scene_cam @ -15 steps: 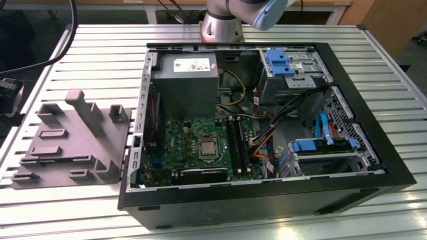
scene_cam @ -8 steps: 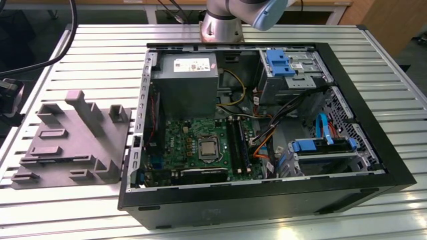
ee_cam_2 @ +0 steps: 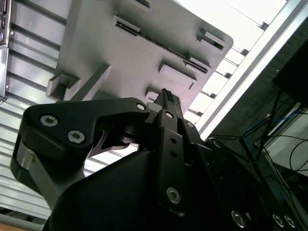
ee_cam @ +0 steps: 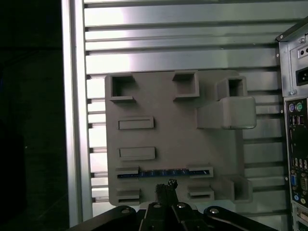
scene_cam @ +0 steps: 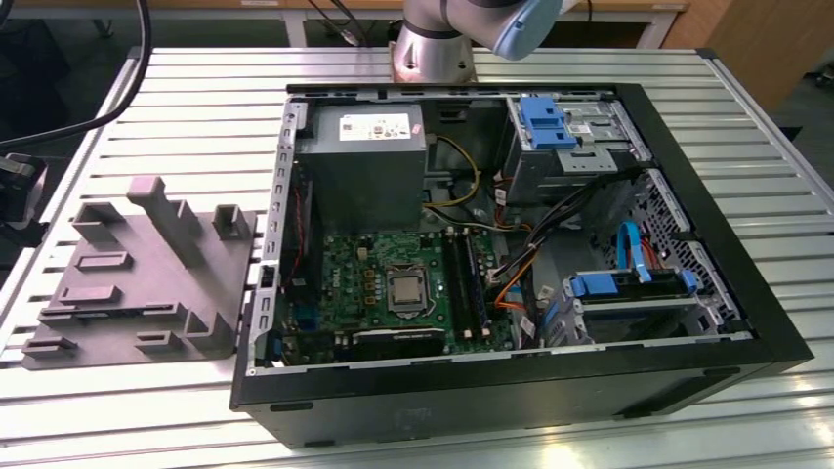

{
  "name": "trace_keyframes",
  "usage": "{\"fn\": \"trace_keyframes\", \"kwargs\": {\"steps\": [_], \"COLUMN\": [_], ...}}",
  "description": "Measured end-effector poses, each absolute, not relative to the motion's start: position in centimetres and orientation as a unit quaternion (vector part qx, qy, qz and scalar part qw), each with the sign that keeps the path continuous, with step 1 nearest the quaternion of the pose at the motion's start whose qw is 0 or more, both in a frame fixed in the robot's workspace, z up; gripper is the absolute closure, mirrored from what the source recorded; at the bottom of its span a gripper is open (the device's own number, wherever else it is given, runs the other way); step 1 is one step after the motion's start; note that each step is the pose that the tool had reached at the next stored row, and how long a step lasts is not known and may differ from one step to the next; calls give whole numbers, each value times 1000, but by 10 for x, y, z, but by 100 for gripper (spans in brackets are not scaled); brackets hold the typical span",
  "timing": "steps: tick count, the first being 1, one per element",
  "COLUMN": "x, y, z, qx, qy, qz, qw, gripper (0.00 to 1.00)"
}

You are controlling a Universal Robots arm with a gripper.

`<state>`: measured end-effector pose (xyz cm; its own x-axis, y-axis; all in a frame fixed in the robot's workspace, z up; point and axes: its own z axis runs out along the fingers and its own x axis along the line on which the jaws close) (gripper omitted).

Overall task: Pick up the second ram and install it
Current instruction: 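Pick up the second ram and move it above second insertion slot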

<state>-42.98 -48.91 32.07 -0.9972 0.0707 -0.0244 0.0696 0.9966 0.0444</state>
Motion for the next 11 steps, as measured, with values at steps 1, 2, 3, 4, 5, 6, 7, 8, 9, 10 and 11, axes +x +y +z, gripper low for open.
{"fn": "trace_keyframes", "kwargs": {"steps": [1, 2, 3, 4, 5, 6, 7, 8, 9, 10, 11], "x": [-430, -430, -430, -430, -430, -430, -430, -430, -430, -430, -430], "y": [-489, -489, -489, -489, -489, -489, -489, -489, -489, -489, -489], "z": [321, 321, 321, 321, 321, 321, 321, 321, 321, 321, 321], "qx": [33, 31, 27, 23, 18, 13, 7, 1, -6, -11, -17], "qy": [999, 999, 999, 999, 1000, 1000, 1000, 1000, 1000, 1000, 1000], "qz": [22, 22, 22, 22, 22, 22, 22, 22, 22, 22, 22], "qw": [13, 13, 13, 13, 13, 13, 12, 12, 12, 12, 12], "gripper": [89, 89, 89, 89, 89, 89, 89, 89, 89, 89, 89]}}
